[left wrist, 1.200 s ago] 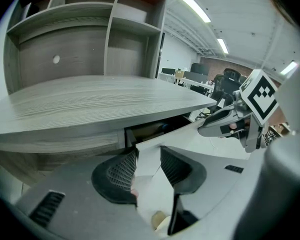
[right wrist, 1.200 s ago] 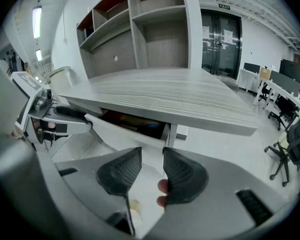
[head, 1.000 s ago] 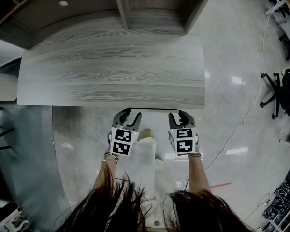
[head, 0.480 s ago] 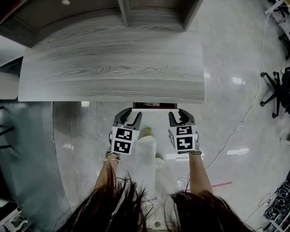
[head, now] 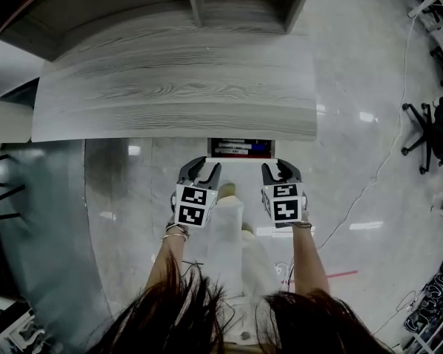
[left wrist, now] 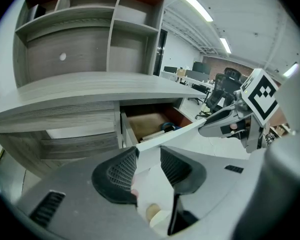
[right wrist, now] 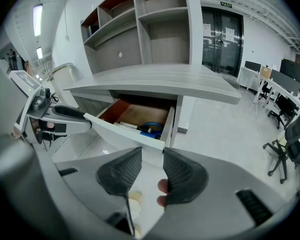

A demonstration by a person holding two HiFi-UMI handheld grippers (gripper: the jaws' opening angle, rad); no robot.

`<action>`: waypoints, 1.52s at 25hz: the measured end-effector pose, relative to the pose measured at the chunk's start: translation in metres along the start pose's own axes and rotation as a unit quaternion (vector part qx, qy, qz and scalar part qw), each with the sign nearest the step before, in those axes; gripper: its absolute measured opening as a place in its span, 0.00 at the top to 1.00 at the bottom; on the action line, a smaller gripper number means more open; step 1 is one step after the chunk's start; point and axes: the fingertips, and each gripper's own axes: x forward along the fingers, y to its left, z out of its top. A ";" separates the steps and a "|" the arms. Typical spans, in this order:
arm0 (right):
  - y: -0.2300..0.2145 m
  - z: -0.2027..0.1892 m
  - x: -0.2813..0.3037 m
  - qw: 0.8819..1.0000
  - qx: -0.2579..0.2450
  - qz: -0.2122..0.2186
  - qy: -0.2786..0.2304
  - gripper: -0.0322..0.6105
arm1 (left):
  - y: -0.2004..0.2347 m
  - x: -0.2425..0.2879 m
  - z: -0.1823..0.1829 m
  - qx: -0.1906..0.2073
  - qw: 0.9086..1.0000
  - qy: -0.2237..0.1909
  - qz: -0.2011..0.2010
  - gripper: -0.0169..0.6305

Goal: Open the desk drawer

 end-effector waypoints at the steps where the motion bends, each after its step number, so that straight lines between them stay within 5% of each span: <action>1: 0.001 -0.002 -0.001 1.000 0.000 0.000 0.002 0.74 | -0.001 -0.001 -0.002 0.000 1.000 0.001 0.000 0.76; 38: 0.013 -0.052 0.005 0.998 0.001 0.013 0.060 0.74 | -0.018 0.000 -0.051 -0.001 0.999 0.049 -0.005 0.76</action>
